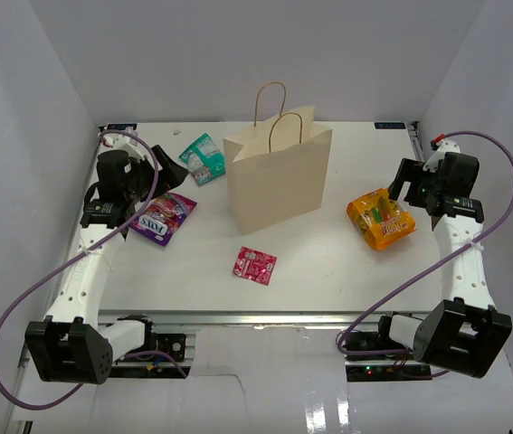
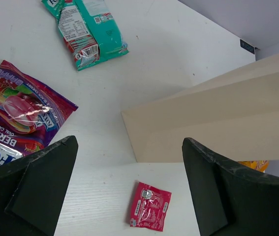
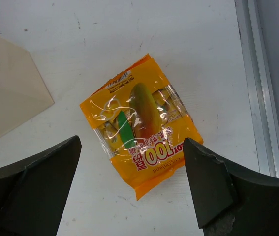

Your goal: Place the snacks into the paper bag

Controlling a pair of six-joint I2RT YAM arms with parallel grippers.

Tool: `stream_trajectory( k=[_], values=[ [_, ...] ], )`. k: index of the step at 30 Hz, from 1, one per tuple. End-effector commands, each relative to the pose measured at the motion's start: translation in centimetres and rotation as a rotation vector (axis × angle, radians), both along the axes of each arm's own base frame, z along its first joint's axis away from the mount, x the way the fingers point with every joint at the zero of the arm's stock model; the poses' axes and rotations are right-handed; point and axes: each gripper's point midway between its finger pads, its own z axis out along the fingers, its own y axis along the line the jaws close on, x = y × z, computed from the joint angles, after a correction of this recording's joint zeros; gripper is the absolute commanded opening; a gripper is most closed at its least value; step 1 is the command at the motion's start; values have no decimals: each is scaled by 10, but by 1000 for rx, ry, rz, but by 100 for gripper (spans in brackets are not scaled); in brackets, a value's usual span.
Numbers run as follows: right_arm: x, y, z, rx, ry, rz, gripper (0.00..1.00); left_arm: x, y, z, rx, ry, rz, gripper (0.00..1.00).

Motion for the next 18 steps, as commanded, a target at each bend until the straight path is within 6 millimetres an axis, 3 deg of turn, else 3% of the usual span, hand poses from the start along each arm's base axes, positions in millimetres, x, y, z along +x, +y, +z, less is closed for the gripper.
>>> stream_trajectory(
  k=[1, 6, 9, 11, 12, 16, 18],
  values=[
    [11, 0, 21, 6, -63, 2, 90, 2, -4, 18, -3, -61, -27, 98],
    [10, 3, 11, -66, -41, 110, 90, 2, -6, 24, -8, -73, -38, 98],
    [8, 14, 12, -157, -29, 312, 90, 2, -10, 30, -13, -90, -64, 98],
    [-4, 27, -2, -148, 39, 450, 90, 1, -16, 34, -23, -104, -97, 98],
    [-2, 28, 7, -148, 39, 463, 90, 0, -17, 36, -26, -109, -107, 98],
    [-8, 33, -5, -48, 102, 496, 90, -1, -23, 41, -37, -121, -136, 98],
    [-3, 18, -14, 41, 139, 399, 90, -1, -22, 40, -36, -119, -135, 98]
  ],
)
